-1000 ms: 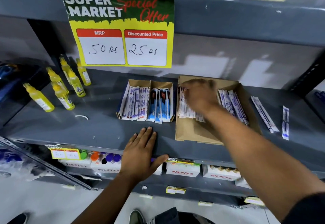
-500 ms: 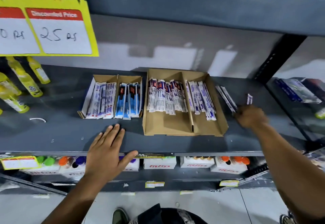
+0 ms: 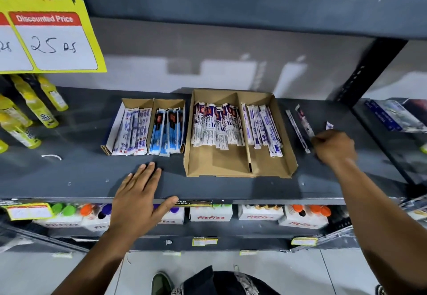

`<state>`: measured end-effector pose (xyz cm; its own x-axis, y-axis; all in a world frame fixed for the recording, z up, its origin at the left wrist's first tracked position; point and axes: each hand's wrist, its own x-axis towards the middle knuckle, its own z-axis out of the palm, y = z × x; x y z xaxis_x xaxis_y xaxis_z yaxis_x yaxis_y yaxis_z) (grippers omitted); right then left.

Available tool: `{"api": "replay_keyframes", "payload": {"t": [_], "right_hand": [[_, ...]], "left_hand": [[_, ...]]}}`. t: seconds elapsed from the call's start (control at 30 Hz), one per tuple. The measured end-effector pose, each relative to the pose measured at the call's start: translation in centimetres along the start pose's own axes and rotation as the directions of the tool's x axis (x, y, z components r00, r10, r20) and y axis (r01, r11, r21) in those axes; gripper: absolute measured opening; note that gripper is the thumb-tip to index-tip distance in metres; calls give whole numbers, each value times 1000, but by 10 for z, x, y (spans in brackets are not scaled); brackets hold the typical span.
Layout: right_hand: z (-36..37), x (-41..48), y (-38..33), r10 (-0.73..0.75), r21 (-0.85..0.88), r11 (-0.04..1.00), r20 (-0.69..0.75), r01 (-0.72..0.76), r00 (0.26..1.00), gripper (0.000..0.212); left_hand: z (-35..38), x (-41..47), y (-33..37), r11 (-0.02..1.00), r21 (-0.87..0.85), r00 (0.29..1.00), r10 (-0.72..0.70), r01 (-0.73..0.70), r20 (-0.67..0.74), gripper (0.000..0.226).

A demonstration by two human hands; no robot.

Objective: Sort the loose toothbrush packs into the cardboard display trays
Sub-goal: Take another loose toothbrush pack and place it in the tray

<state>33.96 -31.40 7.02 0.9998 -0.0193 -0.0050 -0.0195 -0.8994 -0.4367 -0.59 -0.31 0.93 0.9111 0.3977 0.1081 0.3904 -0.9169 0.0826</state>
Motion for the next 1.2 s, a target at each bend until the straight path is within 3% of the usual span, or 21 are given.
{"api": "replay_keyframes", "payload": {"t": [0.07, 0.17, 0.27, 0.47, 0.63, 0.83, 1.13, 1.2], "right_hand": [[-6, -2, -3, 21, 237, 971, -45, -10, 999, 20], [-11, -16, -16, -1, 627, 779, 0, 1, 1000, 18], [-12, -37, -36, -119, 781, 624, 85, 8, 989, 10], [-7, -70, -77, -360, 793, 603, 168, 91, 918, 10], [-24, -84, -101, -633, 769, 621, 375, 154, 677, 17], [-43, -96, -113, -734, 721, 624, 410, 301, 541, 20], [-44, -103, -115, -742, 726, 619, 415, 299, 526, 18], [-39, -104, -116, -724, 758, 600, 378, 256, 576, 15]], "left_hand": [[-1, 0, 0, 1000, -7, 1000, -3, 3, -1, 86], [-1, 0, 0, 1000, -9, 1000, -9, 9, 0, 86], [-1, 0, 0, 1000, -9, 1000, -10, 10, 8, 87], [0, 1, -1, 1000, -19, 1000, -16, 17, 24, 88], [0, 0, -2, 999, -34, 1000, -14, 15, 26, 86], [2, 0, -5, 999, -30, 999, -13, 14, 29, 87], [5, 1, -6, 999, -49, 1000, -9, 9, 12, 87], [5, 1, -6, 999, -47, 1000, -7, 7, 4, 87]]}}
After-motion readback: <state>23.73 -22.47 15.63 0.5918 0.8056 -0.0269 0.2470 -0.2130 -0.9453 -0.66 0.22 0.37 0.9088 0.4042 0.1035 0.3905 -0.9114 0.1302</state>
